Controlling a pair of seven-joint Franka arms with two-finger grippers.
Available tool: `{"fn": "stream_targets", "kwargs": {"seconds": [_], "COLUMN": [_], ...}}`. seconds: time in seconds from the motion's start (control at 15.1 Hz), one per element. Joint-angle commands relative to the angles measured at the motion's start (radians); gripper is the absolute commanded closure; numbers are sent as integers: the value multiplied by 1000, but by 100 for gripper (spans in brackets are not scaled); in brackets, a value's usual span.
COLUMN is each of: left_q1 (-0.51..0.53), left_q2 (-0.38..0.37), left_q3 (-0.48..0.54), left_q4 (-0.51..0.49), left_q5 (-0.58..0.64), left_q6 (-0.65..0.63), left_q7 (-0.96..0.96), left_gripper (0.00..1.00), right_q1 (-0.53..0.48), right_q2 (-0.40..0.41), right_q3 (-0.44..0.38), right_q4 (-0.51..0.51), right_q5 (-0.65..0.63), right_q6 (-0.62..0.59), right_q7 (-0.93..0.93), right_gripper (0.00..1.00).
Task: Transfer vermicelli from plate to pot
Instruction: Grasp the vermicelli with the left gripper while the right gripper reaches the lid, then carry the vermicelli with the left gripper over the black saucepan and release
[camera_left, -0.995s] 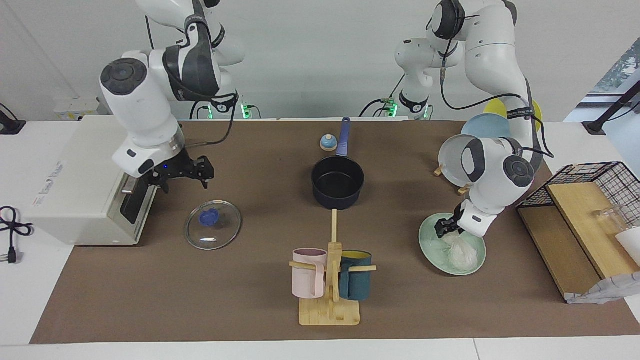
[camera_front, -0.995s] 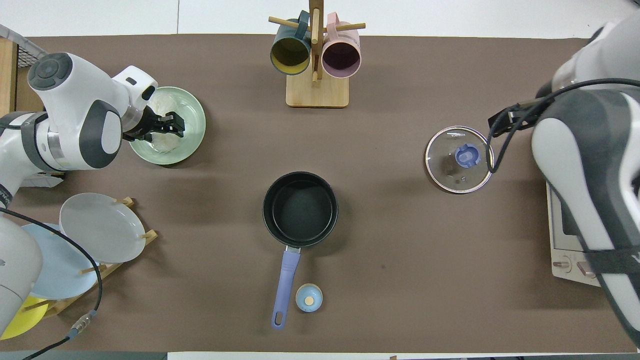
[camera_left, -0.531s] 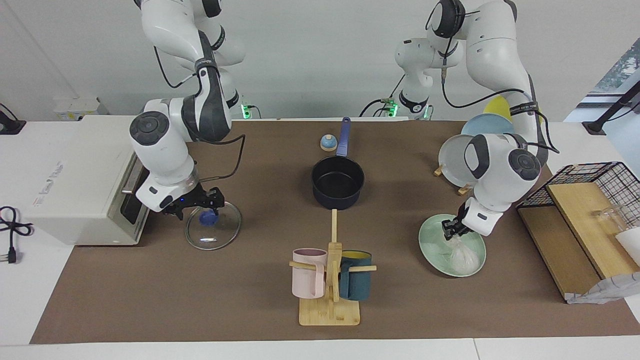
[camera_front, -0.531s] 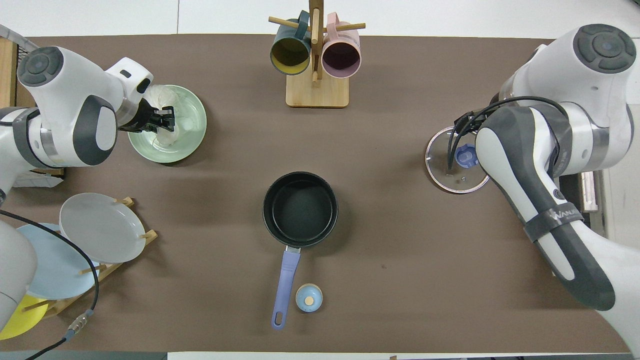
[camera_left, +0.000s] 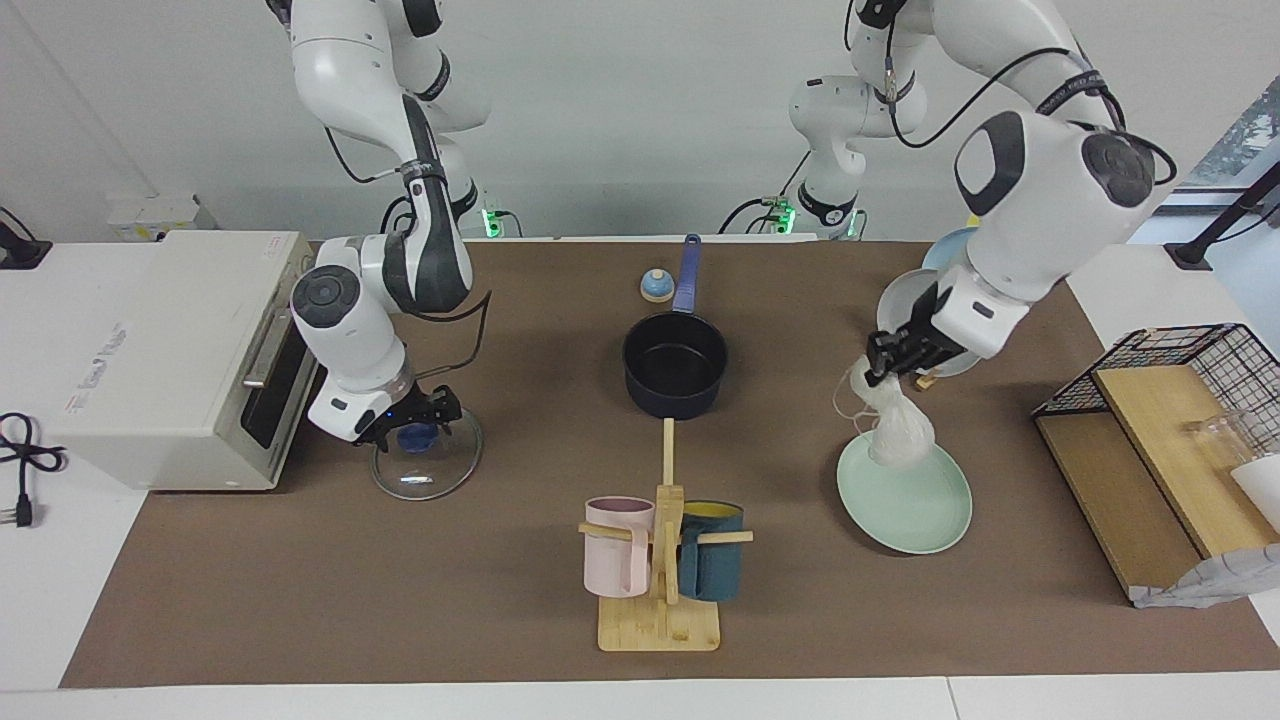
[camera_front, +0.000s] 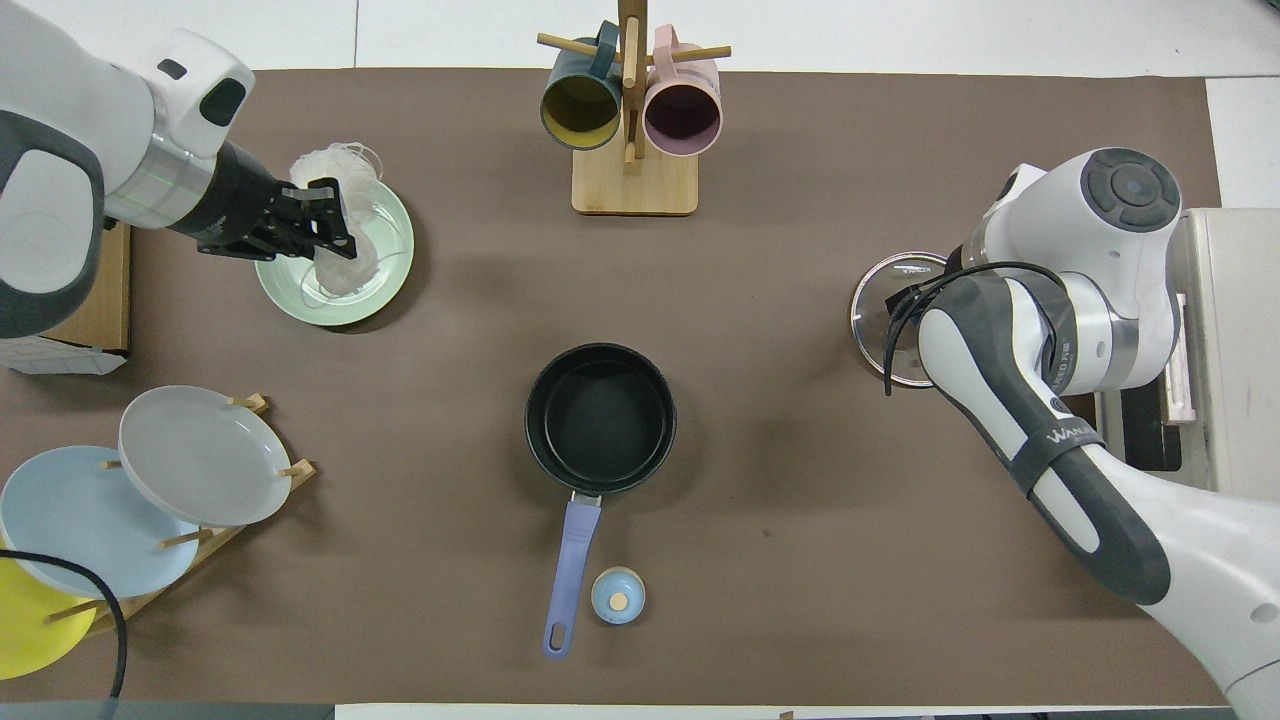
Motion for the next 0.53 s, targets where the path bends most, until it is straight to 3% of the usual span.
{"fn": "stream_targets", "kwargs": {"seconds": [0.0,0.13,0.27,0.46], "left_q1": [-146,-232,-318,-351], "left_q2": [-74,-131,-149,-130], "left_q3": [0,-1,0,-1], "left_q4": [-96,-235,-367,-444], "left_q5": [-48,-66,-79,-97], "left_q6": [14,144,261,341], "left_q7": [-154,-220,-251,-263], "left_gripper": [100,100,100,100], "right_q1": [-9,-8,-2,-6], "right_q2": [-24,-25,-25,-25], "right_q3": [6,6,6,6], "right_q4": [-59,-113,-116,-112], "right_q5": [23,23,23,23], "right_q6": [61,140,138,132], "right_q7": [-76,-95,-99,-119], "right_gripper": [0,0,0,0]}}
